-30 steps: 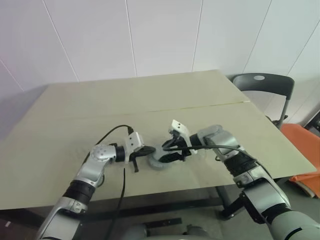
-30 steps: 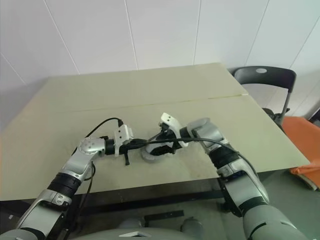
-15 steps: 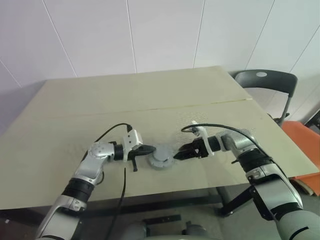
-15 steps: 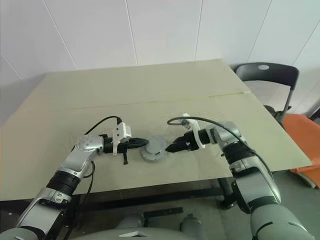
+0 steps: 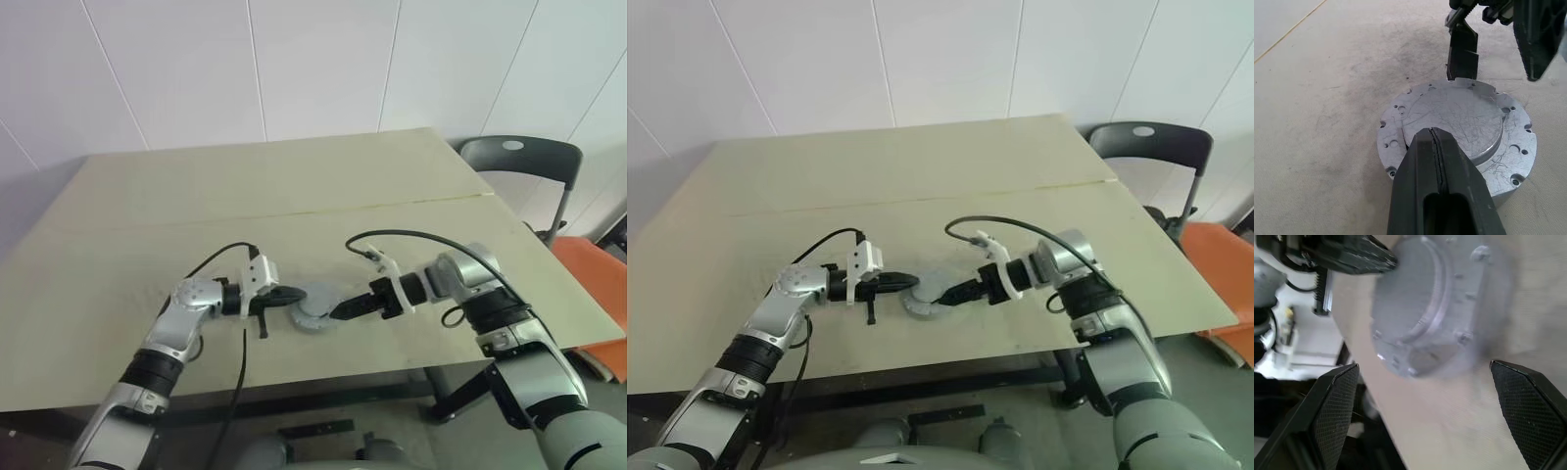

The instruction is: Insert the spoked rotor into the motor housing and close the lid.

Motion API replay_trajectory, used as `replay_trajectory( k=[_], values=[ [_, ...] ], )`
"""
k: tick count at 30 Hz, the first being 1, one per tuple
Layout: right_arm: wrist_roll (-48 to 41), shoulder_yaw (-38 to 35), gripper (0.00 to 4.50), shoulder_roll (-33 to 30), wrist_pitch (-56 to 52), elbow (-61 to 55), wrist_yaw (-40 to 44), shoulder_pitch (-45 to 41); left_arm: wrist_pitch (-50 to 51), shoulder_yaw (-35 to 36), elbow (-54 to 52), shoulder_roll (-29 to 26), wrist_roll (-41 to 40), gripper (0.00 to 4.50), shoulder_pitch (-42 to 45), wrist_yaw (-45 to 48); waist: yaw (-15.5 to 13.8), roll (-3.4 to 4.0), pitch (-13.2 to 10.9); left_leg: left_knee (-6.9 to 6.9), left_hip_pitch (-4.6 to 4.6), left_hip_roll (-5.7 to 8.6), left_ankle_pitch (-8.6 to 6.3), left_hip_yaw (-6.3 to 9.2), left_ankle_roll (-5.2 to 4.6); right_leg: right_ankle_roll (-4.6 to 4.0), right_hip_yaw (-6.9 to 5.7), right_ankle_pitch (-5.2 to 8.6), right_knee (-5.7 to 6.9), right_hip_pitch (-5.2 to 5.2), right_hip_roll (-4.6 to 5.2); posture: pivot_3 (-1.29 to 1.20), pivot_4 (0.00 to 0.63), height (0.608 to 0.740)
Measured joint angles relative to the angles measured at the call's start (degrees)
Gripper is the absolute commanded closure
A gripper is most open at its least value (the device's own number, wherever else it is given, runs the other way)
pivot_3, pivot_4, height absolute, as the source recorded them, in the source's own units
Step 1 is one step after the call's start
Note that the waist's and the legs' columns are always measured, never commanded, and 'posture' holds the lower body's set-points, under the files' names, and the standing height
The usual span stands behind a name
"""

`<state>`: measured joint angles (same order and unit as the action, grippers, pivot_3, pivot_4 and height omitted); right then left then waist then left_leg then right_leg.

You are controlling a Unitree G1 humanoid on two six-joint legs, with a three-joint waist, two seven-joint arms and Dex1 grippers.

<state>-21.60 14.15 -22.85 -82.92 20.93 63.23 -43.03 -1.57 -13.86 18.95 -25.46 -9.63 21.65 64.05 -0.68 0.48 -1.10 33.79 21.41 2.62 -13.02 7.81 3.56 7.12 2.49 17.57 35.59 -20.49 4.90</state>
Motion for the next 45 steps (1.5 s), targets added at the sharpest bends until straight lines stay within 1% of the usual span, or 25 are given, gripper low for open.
replay_trajectory(
  k=[3, 6, 9, 11, 13, 14, 16, 17, 23, 36, 40, 41, 44, 45],
  values=[
    [0.5, -5.28, 0.02, 4.91, -6.26, 0.69, -7.77, -1.74, -0.3, 0.01, -0.08, -0.65, 0.07, 4.5, -0.05, 0.11, 0.04, -0.02, -0.01, 0.02, -0.01, -0.02, 0.0, 0.0, 0.0, 0.0, 0.02, -0.01, 0.15, -0.05, -0.03, 0.0, 0.0, 0.74],
    [0.85, -13.83, 0.02, 11.27, -9.26, 7.06, -18.35, -5.71, -0.53, 0.01, -0.22, -1.31, 0.13, 4.5, -0.01, 0.65, 0.46, -0.04, -0.04, 0.05, -0.05, -0.04, 0.0, 0.0, 0.0, -0.02, 0.18, -0.01, 0.52, -0.26, -0.17, 0.0, 0.0, 0.74],
    [0.59, -21.32, 0.59, 14.82, -9.29, 14.31, -26.24, -9.01, -0.77, -0.05, -0.32, -1.33, 0.16, 4.5, 0.0, 1.1, 1.32, 0.05, -0.1, 0.06, -0.07, -0.1, 0.01, 0.12, 0.0, -0.07, 0.17, -0.01, 0.63, -0.32, -0.3, 0.0, 0.0, 0.74],
    [-0.4, -24.74, 1.23, 15.2, -9.29, 17.88, -29.34, -9.85, -1.36, -0.15, -0.32, -1.33, 0.21, 4.5, 0.04, 1.31, 1.57, 0.07, -0.12, 0.06, -0.06, -0.09, 0.01, 0.11, -0.01, -0.07, 0.19, -0.02, 0.63, -0.32, -0.3, 0.0, 0.0, 0.74],
    [-2.32, -26.72, 1.88, 15.01, -9.27, 20.01, -31.8, -9.96, -1.74, -0.14, -0.32, -1.33, 0.23, 4.5, 0.06, 1.35, 1.86, 0.14, -0.16, 0.05, -0.03, -0.09, 0.02, 0.04, -0.01, -0.05, 0.28, -0.03, 0.63, -0.36, -0.3, 0.0, 0.0, 0.74],
    [-3.54, -27.64, 2.11, 14.74, -9.3, 20.28, -32.23, -9.99, -1.95, -0.09, -0.4, -1.34, 0.22, 4.5, 0.28, 1.28, 1.93, 0.15, -0.16, 0.04, -0.04, -0.09, 0.02, 0.03, -0.01, -0.05, 0.29, -0.03, 0.63, -0.36, -0.3, 0.0, 0.0, 0.74],
    [-6.16, -27.87, 2.48, 14.24, -9.31, 20.47, -33.13, -10.16, -2.47, 0.01, -0.4, -1.55, 0.22, 4.5, 0.8, 1.22, 2.05, 0.27, -0.13, 0.04, -0.09, -0.09, 0.02, 0.04, -0.02, -0.04, 0.29, -0.03, 0.64, -0.33, -0.3, 0.0, 0.0, 0.74],
    [-7.17, -27.85, 2.56, 13.98, -9.31, 20.63, -33.61, -10.16, -2.62, 0.04, -0.4, -1.71, 0.22, 4.5, 0.83, 1.22, 2.04, 0.36, -0.12, 0.05, -0.14, -0.09, 0.02, 0.04, -0.02, -0.04, 0.29, -0.03, 0.64, -0.27, -0.31, 0.0, 0.0, 0.74],
    [-11.02, -25.78, 2.59, 12.83, -9.17, 21.03, -35.92, -10.14, -2.98, 0.03, -0.36, -1.67, 0.22, 4.5, 0.61, 1.16, 2.02, 0.51, -0.13, 0.2, -0.24, -0.09, 0.03, 0.04, -0.03, -0.04, 0.29, 0.01, 0.66, -0.12, -0.32, 0.0, 0.0, 0.74],
    [-15.94, -26.08, 2.61, 12.3, -8.84, 20.89, -39.42, -8.61, -3.75, 0.04, -0.38, -1.55, 0.22, 4.5, -0.08, 0.72, 1.99, 0.56, -0.08, 0.19, -0.34, -0.09, 0.03, 0.04, -0.03, 0.01, 0.29, 0.04, 0.66, -0.03, -0.32, 0.0, 0.0, 0.74],
    [-18.35, -26.53, 2.65, 11.35, -8.81, 22.73, -39.63, -8.56, -4.1, 0.14, -1.02, -1.57, 0.2, 4.5, -0.71, 0.44, 1.95, 0.56, -0.09, 0.18, -0.33, -0.09, 0.03, 0.04, -0.03, -0.02, 0.29, 0.03, 0.66, -0.03, -0.32, 0.0, 0.0, 0.74],
    [-19.02, -26.9, 2.68, 10.99, -8.75, 23.61, -39.63, -8.55, -4.23, 0.19, -1.25, -1.62, 0.18, 4.5, -0.85, 0.43, 1.92, 0.56, -0.1, 0.18, -0.33, -0.09, 0.03, 0.04, -0.03, -0.03, 0.29, 0.03, 0.66, -0.03, -0.32, 0.0, 0.0, 0.74],
    [-20.79, -25.98, 3.25, 10.15, -8.7, 24.25, -39.6, -8.29, -4.7, 0.68, -1.7, -1.58, 0.1, 4.5, -1.5, 0.0, 1.9, 0.57, -0.15, 0.18, -0.24, -0.09, 0.03, 0.05, -0.03, -0.05, 0.29, 0.04, 0.66, -0.08, -0.33, 0.0, 0.0, 0.74],
    [-21.28, -25.68, 3.26, 10.08, -8.73, 24.25, -39.61, -8.29, -4.76, 0.9, -1.7, -1.7, 0.1, 4.5, -1.6, -0.11, 1.9, 0.6, -0.13, 0.18, -0.26, -0.09, 0.03, 0.05, -0.03, -0.05, 0.29, 0.01, 0.66, -0.07, -0.32, 0.0, 0.0, 0.74]
  ],
)
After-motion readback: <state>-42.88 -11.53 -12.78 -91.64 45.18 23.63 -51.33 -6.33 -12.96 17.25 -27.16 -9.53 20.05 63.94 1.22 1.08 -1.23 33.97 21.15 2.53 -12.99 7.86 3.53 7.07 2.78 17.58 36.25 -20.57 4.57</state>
